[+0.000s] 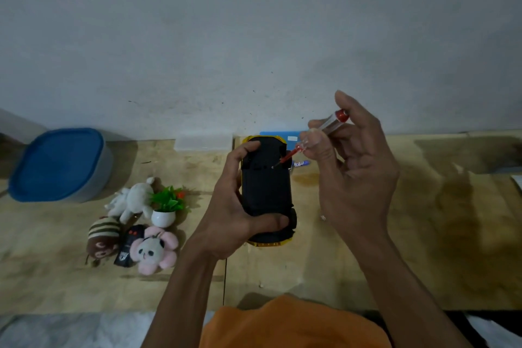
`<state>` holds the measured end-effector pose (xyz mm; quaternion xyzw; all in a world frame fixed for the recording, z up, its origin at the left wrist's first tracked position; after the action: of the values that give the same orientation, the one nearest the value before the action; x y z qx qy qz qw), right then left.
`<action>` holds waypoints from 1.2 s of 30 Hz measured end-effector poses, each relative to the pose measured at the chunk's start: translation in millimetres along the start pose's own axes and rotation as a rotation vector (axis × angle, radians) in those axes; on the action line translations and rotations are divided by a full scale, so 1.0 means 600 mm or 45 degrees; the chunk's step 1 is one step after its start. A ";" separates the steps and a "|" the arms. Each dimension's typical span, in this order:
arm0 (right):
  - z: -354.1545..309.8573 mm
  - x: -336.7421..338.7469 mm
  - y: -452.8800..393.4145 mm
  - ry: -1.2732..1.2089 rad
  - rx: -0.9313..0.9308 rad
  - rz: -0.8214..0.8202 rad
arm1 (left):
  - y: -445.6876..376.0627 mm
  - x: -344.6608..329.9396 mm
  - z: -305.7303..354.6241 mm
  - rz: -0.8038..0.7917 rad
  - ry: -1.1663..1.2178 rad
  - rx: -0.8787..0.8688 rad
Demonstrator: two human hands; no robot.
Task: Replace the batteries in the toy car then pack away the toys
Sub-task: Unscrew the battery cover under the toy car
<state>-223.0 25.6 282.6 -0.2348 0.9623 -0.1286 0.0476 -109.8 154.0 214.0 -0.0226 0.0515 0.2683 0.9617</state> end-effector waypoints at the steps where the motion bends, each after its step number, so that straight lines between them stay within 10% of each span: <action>1: 0.001 0.000 -0.001 0.010 0.001 0.002 | -0.002 -0.001 0.000 -0.002 0.004 0.003; 36: -0.033 0.012 -0.055 0.285 0.286 -0.369 | -0.014 -0.033 0.017 0.032 0.045 0.001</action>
<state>-218.0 -1.8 310.1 -0.3480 0.8974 -0.2660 -0.0528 -121.6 137.3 226.2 -0.0263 0.0687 0.2798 0.9572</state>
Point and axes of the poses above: each hand's wrist, its own y-axis away from the middle knuckle, its own x-axis out of the back of the hand, z = x × y, the point moved 3 cm from there along -y, towards the middle knuckle, and after that the axes turned 7 degrees about -x, right-handed, at the moved point
